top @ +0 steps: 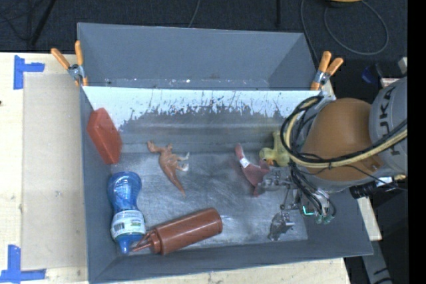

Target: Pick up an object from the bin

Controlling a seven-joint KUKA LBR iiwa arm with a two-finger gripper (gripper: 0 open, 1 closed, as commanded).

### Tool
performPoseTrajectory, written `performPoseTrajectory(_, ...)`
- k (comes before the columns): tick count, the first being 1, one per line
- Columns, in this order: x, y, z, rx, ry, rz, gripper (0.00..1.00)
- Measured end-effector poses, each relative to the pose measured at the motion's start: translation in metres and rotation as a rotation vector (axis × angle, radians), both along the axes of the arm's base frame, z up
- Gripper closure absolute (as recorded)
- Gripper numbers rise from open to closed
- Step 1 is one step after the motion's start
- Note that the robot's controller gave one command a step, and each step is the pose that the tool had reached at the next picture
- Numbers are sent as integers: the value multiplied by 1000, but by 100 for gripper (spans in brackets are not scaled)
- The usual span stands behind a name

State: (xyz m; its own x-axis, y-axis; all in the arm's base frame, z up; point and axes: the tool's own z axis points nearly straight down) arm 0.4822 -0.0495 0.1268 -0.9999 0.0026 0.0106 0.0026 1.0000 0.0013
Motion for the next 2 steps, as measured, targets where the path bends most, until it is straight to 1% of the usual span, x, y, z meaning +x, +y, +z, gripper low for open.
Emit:
performPoseTrajectory(1, 2, 0, 4, -1, -8, 2, 0)
performPoseTrajectory(2, -1, 14, -3, -3, -10, 69, 0)
